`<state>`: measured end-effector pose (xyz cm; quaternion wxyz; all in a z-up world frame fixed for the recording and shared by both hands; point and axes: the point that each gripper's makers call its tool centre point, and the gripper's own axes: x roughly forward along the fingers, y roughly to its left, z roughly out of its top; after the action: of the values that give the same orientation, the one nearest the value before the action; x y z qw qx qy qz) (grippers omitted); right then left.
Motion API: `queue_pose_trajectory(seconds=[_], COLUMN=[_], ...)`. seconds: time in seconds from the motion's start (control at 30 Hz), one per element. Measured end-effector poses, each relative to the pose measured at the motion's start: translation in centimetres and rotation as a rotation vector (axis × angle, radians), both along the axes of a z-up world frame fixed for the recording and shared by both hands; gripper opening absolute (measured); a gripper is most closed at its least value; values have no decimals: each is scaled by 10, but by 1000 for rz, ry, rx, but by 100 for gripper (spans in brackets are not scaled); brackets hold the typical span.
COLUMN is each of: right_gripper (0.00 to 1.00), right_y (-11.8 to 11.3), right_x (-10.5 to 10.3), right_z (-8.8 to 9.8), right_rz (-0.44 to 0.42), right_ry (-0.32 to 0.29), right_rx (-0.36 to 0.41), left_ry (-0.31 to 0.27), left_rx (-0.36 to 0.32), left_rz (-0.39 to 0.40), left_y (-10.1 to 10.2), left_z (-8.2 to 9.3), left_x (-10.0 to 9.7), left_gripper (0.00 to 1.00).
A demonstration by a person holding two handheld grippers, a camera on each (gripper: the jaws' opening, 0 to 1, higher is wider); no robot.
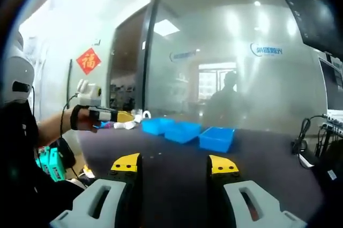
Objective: Sort the screws, nuts, and washers into the corresponding bins
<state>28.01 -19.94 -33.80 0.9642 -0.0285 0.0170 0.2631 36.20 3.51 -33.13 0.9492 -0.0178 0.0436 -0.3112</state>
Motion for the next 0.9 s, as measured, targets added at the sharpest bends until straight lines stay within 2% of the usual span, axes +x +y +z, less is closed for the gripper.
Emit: queue_pose_trajectory(seconds=[0.2, 0.23, 0.37, 0.47, 0.53, 0.57, 0.7, 0.8, 0.9], right_gripper=[44, 44, 44, 44, 44, 44, 44, 44, 44], right_y=[1, 2, 3, 3, 3, 3, 1, 3, 4], right_x=[-1, -1, 2, 2, 1, 1, 3, 3, 3], right_z=[3, 3, -3, -4, -4, -3, -4, -5, -3], right_rz=[1, 2, 3, 3, 7, 8, 2, 6, 10], right_ry=[-6, -6, 6, 10, 10, 9, 10, 12, 9], right_rx=[-4, -4, 0, 9, 12, 15, 26, 29, 38], left_ry=[-16, -6, -27, -53, -96, -102, -79, -48, -52], left_rx=[2, -13, -42, -13, 65, 82, 36, -129, -78], left_rz=[77, 126, 185, 275, 378, 411, 425, 489, 505], left_y=[22, 33, 56, 83, 107, 116, 129, 149, 154], left_z=[1, 3, 16, 22, 23, 22, 21, 28, 31], left_x=[12, 19, 42, 67, 84, 92, 119, 141, 156], left_gripper=[4, 4, 4, 4, 4, 4, 4, 4, 4])
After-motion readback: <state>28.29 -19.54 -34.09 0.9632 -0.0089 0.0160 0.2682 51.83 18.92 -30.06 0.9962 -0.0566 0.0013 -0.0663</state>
